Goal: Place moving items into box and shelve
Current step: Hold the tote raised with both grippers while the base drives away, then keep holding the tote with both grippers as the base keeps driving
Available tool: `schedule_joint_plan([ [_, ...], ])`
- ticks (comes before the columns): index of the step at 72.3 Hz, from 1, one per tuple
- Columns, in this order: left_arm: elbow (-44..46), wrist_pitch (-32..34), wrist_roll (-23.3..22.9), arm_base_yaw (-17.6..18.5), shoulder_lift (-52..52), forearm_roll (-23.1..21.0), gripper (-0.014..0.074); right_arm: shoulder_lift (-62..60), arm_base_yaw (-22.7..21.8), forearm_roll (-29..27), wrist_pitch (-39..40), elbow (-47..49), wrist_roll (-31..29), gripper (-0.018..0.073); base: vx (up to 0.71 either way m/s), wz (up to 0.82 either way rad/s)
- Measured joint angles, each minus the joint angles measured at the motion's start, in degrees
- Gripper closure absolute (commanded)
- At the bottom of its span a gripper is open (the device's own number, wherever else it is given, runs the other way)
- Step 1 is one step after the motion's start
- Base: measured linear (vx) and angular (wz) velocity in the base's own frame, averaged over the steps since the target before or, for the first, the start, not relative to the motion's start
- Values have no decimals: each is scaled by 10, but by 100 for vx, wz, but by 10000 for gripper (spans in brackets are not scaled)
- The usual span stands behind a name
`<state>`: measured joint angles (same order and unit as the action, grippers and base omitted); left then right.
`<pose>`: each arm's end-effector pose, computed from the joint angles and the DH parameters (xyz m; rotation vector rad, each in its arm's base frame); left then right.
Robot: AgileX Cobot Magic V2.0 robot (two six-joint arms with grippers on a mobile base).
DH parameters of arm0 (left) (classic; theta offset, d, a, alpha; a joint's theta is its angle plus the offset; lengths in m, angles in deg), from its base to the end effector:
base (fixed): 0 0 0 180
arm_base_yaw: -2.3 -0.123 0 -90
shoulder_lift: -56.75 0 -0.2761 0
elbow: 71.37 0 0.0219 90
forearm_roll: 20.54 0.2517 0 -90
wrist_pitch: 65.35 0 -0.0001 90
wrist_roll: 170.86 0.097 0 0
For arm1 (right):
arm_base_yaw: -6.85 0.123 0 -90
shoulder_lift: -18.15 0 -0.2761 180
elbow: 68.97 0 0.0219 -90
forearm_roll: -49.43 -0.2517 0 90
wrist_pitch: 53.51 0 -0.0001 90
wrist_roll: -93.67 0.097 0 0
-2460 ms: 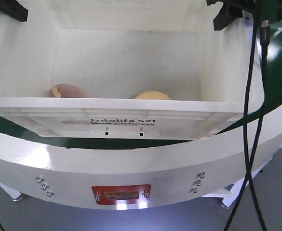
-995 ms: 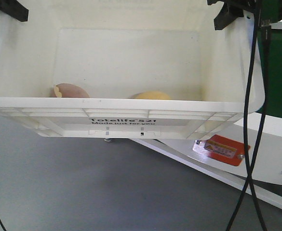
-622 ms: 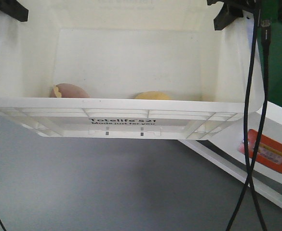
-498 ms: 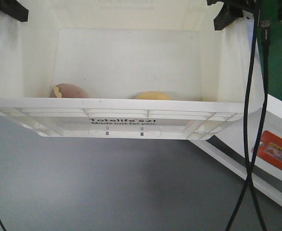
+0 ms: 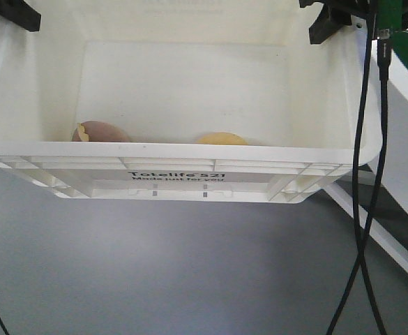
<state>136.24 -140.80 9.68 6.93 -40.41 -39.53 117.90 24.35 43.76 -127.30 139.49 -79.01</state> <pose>0.3129 -0.0560 0.4307 0.1358 2.5052 -0.4673 0.3152 0.1090 0.4174 -0.2293 2.5416 0.3018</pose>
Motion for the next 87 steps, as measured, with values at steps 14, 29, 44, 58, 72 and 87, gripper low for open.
schedule_joint_plan([
  [14,0,0,0,0,0,0,596,0,0,1,0,0,0,564,-14,59],
  [29,0,0,0,0,0,0,596,0,0,1,0,0,0,564,-11,62],
  [44,0,0,0,0,0,0,596,0,0,1,0,0,0,564,-8,63],
  [58,0,0,0,0,0,0,596,0,0,0,0,0,0,564,-4,62],
  [72,0,0,0,0,0,0,596,0,0,0,0,0,0,564,2,56],
  [87,0,0,0,0,0,0,596,0,0,0,0,0,1,564,9,47],
])
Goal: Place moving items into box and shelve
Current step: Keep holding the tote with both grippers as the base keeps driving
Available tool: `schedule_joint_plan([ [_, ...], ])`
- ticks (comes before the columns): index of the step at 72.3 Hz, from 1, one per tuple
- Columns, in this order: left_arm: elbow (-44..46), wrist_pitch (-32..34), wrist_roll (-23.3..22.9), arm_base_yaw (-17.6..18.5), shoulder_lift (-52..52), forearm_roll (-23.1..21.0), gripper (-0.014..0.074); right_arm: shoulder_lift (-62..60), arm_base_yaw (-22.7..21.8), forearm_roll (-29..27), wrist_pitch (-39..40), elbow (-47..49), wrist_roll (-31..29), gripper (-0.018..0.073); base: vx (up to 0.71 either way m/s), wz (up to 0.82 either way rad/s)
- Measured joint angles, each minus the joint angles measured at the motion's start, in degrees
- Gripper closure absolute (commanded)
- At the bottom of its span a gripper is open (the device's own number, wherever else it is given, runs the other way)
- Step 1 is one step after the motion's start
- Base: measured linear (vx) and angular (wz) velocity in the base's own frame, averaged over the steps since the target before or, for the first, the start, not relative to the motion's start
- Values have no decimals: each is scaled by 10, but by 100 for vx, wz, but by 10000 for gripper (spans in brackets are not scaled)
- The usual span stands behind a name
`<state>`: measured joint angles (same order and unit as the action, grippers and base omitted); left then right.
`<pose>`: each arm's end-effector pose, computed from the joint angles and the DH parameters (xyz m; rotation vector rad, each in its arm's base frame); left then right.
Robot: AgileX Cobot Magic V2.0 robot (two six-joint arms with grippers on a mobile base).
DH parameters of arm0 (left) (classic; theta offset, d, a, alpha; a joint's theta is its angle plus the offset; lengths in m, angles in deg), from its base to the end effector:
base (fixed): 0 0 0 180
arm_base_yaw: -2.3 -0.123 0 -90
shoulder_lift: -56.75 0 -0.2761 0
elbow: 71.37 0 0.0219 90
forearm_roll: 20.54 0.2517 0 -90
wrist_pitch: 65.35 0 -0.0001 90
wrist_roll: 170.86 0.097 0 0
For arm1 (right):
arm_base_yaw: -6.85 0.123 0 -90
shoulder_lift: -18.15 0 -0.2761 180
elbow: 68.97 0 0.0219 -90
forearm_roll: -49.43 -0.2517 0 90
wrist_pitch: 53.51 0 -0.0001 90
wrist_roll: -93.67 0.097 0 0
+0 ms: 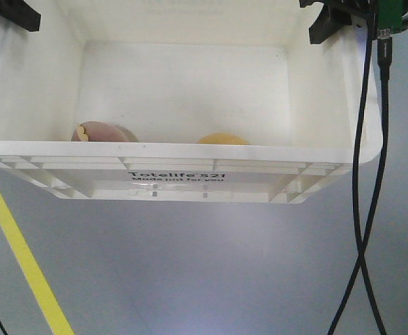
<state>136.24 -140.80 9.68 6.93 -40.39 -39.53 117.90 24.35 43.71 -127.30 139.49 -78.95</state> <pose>0.3128 -0.0560 0.4308 0.1358 2.5049 -0.4673 0.3152 0.1091 0.4174 -0.2280 2.5419 0.3034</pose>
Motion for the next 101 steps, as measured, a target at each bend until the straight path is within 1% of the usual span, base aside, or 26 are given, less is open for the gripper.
schedule_joint_plan([
  [51,1,0,0,0,0,0,596,-1,0,0,0,0,1,564,23,46],
  [101,2,0,0,0,0,0,596,-1,0,2,0,0,1,564,43,35],
])
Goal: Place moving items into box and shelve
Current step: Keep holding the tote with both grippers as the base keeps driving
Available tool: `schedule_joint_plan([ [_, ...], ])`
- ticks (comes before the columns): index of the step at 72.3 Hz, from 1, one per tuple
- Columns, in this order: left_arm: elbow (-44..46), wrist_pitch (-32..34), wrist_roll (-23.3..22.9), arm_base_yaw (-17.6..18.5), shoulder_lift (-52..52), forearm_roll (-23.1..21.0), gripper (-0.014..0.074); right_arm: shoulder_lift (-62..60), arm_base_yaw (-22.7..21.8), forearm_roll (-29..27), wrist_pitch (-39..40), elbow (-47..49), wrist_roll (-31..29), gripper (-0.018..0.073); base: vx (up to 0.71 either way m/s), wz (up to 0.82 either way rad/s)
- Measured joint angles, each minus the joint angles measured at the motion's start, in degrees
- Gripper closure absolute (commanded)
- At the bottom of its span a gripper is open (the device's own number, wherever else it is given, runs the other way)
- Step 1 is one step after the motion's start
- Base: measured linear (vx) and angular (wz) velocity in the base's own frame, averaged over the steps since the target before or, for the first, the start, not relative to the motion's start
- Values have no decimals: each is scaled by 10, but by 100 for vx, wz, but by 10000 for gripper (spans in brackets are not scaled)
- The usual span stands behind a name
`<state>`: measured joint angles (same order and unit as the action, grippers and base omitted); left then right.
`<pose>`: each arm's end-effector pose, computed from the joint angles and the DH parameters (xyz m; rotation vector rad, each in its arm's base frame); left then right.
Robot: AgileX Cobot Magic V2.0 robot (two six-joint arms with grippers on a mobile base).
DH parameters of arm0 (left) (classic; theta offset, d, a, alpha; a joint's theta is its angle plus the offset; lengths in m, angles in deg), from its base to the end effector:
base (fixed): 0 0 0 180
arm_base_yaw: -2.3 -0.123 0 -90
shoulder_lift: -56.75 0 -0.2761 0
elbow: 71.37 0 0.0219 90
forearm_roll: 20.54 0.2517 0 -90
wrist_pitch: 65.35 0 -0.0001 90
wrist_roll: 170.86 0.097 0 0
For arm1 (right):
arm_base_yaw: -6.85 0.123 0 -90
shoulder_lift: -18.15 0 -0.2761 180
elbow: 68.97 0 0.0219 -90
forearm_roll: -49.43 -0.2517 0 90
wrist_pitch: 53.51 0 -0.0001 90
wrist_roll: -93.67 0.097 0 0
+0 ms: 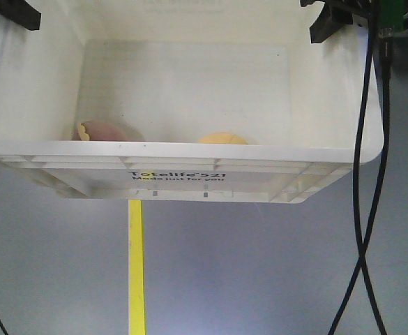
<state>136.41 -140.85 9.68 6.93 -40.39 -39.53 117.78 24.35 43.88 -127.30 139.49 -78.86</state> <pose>0.3126 -0.0560 0.4316 0.1366 2.5028 -0.4671 0.3147 0.1087 0.4181 -0.2259 2.5398 0.3005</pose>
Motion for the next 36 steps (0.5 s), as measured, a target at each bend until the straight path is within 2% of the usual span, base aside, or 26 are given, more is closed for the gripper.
schedule_joint_plan([
  [36,0,0,0,0,0,0,596,0,0,0,0,0,0,564,52,33],
])
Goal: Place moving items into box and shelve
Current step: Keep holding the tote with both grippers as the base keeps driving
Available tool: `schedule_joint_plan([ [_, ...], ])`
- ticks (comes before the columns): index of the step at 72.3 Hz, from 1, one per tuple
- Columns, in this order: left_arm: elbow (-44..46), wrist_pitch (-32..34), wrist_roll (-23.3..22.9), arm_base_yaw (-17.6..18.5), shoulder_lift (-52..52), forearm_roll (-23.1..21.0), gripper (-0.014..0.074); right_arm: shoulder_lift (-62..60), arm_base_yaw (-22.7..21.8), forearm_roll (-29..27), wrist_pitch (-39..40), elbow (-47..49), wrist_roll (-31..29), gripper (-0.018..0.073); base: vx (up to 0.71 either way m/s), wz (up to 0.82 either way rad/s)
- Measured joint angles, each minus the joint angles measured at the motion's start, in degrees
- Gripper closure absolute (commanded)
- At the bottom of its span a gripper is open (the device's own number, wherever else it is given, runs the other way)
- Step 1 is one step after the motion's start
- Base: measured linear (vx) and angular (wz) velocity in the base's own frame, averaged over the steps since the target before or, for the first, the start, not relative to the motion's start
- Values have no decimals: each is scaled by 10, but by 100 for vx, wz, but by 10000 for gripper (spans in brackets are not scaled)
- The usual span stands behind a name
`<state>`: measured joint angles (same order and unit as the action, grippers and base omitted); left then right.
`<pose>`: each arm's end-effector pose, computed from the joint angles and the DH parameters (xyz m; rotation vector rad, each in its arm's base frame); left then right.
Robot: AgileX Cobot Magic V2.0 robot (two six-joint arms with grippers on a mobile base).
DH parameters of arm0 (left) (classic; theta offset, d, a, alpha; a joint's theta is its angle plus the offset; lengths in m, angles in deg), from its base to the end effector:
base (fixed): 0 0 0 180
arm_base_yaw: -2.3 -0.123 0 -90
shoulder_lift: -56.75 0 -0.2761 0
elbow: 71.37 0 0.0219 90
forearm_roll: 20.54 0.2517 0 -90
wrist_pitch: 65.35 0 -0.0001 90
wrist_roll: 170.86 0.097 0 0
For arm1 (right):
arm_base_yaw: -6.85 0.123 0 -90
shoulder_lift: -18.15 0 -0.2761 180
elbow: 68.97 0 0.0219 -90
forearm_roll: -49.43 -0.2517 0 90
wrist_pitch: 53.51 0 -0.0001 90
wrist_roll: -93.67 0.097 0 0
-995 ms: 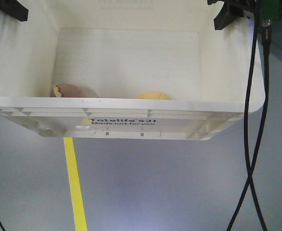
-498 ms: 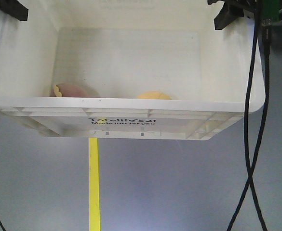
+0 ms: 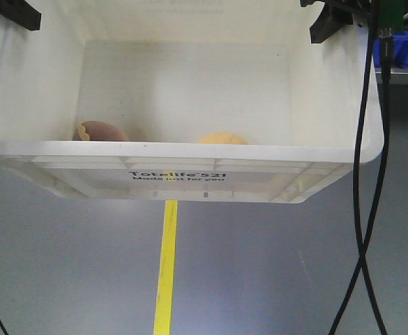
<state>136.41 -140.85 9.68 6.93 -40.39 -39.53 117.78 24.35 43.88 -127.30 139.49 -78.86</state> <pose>0.3126 -0.0560 0.4316 0.1366 2.5028 -0.4671 0.3147 0.1087 0.4181 -0.2259 2.5398 0.3005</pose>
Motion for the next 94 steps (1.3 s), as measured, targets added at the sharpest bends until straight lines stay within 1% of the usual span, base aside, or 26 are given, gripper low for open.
schedule_joint_plan([
  [55,0,0,0,0,0,0,596,0,0,0,0,0,0,564,55,28],
  [94,0,0,0,0,0,0,596,0,0,-1,0,0,0,564,59,10],
])
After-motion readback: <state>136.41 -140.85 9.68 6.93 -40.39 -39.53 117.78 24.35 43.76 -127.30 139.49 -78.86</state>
